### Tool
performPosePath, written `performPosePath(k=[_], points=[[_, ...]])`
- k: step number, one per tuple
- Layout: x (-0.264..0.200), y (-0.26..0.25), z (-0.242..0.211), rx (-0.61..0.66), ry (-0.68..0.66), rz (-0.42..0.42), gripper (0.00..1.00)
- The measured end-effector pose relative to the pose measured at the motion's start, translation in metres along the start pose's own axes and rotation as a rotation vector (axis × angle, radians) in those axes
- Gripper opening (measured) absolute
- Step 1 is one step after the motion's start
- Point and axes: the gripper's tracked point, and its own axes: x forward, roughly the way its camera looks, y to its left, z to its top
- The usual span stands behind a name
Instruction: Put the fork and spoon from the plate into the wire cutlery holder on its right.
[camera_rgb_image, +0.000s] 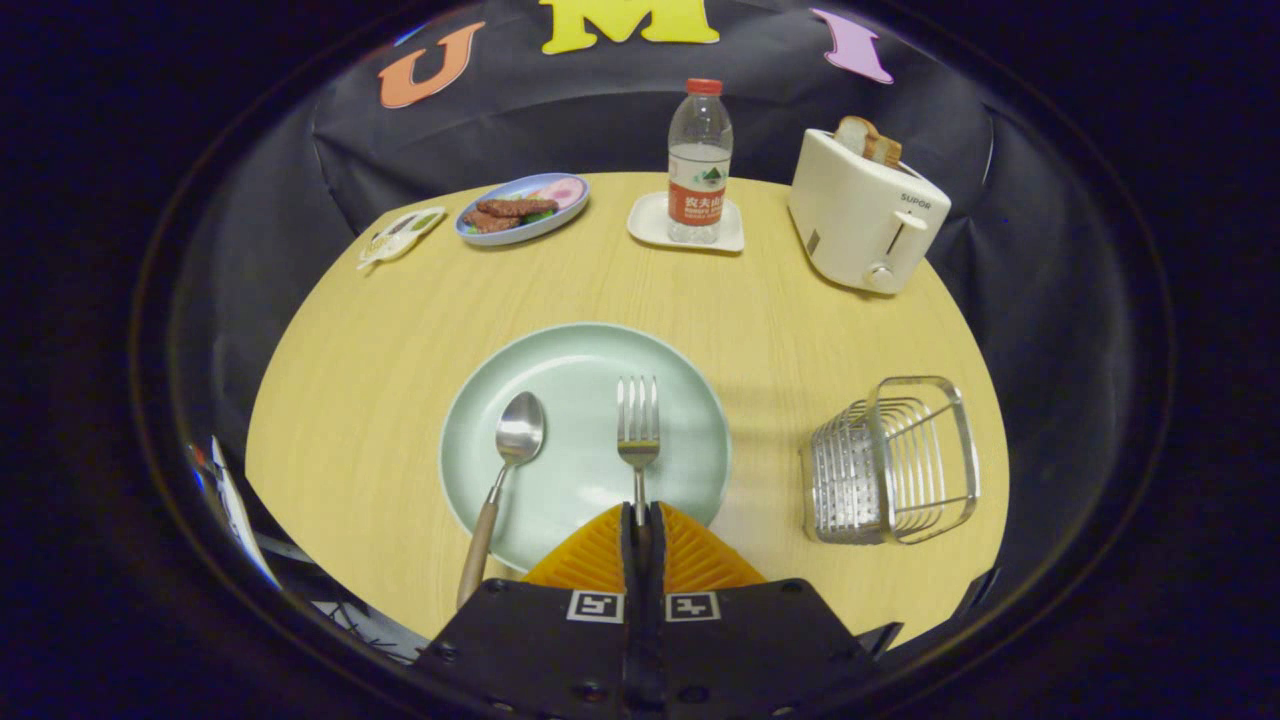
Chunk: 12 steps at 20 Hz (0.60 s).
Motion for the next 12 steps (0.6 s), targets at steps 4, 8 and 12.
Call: performPosePath(k=[4,8,12], points=[[-0.057,-0.024,0.029,-0.005,0.030,0.024,0.01],[-0.105,-0.070,0.053,-0.064,0.024,-0.018,0.00],[-0.128,-0.107,0.046,-0.013,0.114,-0.034,0.00]])
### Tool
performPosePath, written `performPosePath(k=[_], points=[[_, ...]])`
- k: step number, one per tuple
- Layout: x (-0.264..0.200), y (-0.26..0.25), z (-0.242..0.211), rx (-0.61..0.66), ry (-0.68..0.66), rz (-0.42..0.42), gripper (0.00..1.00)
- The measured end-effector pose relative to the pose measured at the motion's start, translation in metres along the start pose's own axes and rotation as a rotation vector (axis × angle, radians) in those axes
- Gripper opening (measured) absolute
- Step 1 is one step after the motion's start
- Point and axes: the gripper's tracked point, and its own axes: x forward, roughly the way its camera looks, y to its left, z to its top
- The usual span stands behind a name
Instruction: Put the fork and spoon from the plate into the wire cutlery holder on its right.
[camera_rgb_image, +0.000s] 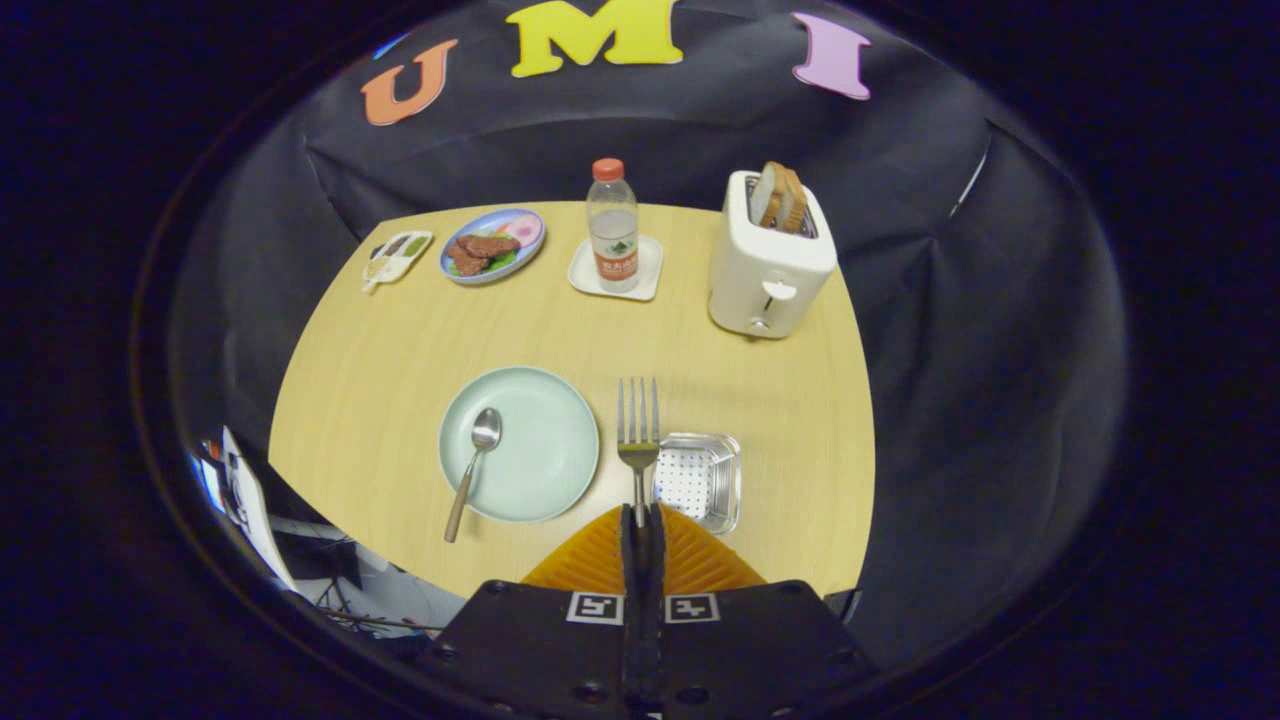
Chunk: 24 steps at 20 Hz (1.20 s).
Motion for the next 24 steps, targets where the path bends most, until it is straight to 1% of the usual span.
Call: performPosePath(k=[2,6,13,17,19,22,23,24], points=[[0.006,-0.016,-0.014,0.036,0.085,0.004,0.00],[0.022,-0.025,-0.029,0.083,0.192,0.012,0.01],[0.046,-0.022,-0.037,0.155,0.326,0.038,0.01],[0.065,-0.026,-0.035,0.188,0.374,0.025,0.01],[0.072,-0.029,-0.034,0.193,0.398,0.025,0.02],[0.080,-0.029,-0.030,0.219,0.388,0.030,0.11],[0.081,-0.027,-0.028,0.228,0.380,0.033,0.19],[0.078,-0.026,-0.023,0.236,0.362,0.040,0.28]])
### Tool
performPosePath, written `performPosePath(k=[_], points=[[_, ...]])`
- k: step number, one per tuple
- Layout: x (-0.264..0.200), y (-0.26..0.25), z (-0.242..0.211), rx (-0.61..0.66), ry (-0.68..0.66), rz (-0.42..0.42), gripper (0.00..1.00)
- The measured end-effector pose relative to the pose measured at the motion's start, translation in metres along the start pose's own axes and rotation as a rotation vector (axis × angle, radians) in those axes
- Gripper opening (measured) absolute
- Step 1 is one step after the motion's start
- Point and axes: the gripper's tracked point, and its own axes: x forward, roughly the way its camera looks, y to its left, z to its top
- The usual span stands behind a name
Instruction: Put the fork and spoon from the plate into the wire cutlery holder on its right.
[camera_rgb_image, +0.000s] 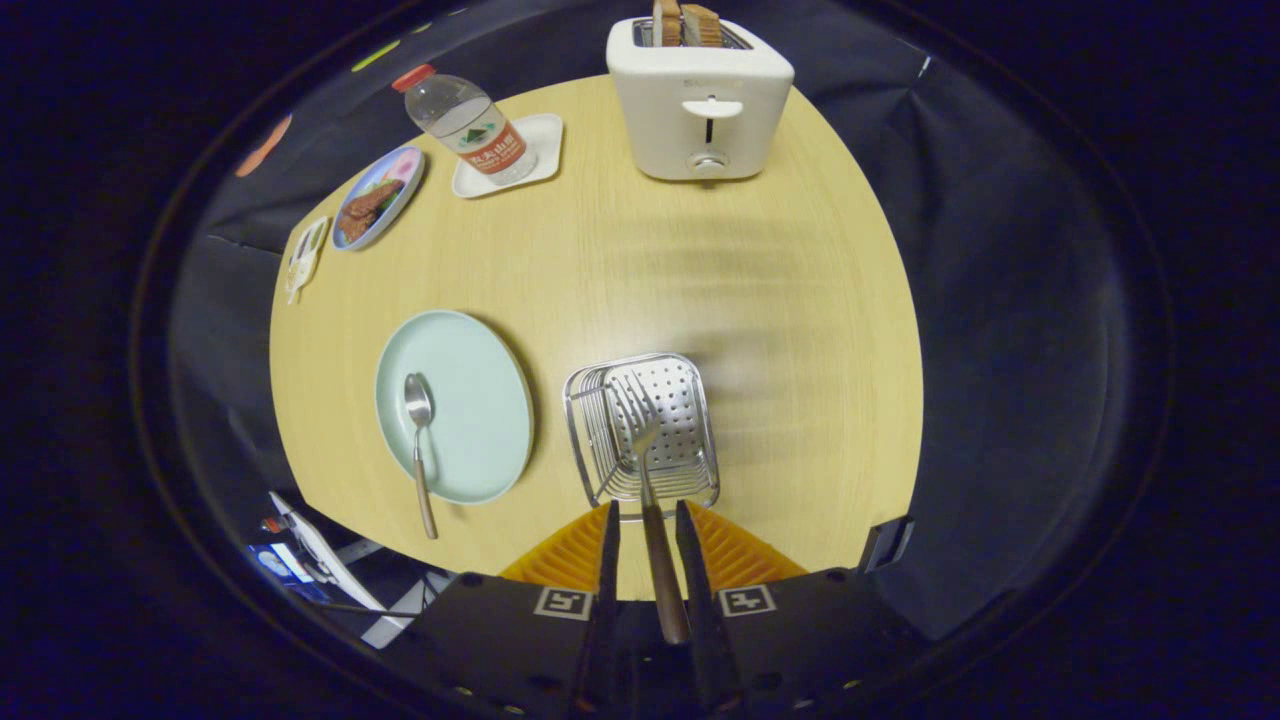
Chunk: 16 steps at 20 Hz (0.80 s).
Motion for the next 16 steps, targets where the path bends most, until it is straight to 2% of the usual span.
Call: performPosePath(k=[3,4,6,11,16], points=[[-0.010,0.002,0.006,-0.016,-0.089,0.006,0.55],[-0.015,0.004,0.013,-0.026,-0.139,0.008,0.69],[-0.025,0.010,0.017,-0.056,-0.211,0.014,0.84],[-0.055,0.030,0.024,-0.117,-0.380,0.026,0.83],[-0.070,0.099,0.015,-0.204,-0.594,0.100,0.87]])
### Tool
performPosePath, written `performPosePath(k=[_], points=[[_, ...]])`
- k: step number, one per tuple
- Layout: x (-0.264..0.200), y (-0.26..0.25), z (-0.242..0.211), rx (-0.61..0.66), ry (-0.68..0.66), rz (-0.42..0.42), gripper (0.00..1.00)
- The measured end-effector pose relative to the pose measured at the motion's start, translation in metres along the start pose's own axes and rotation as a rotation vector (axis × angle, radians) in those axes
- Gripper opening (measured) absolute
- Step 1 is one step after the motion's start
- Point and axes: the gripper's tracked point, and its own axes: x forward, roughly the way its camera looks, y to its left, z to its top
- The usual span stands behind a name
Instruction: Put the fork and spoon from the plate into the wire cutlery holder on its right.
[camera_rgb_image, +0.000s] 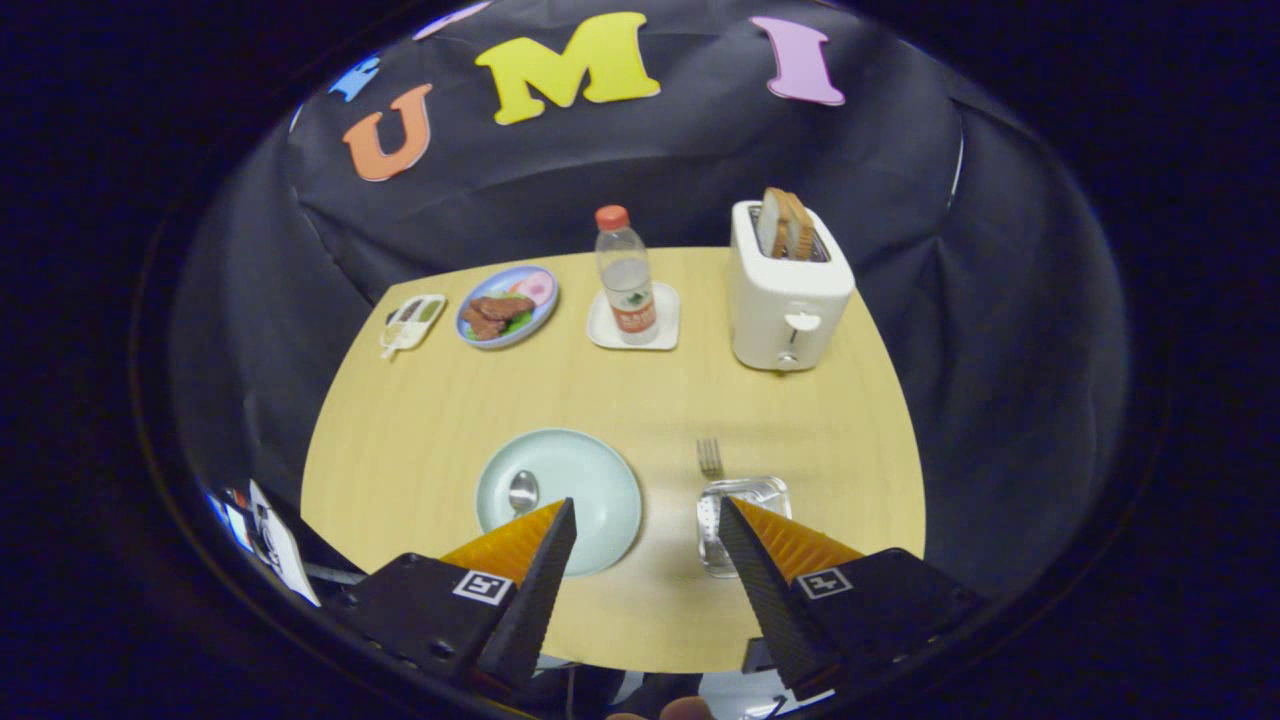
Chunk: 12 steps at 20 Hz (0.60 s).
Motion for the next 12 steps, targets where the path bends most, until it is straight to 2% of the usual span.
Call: performPosePath(k=[6,12], points=[[0.028,0.086,-0.042,-0.043,-0.058,0.071,0.89],[0.079,0.117,-0.093,-0.016,0.033,0.037,0.90]])
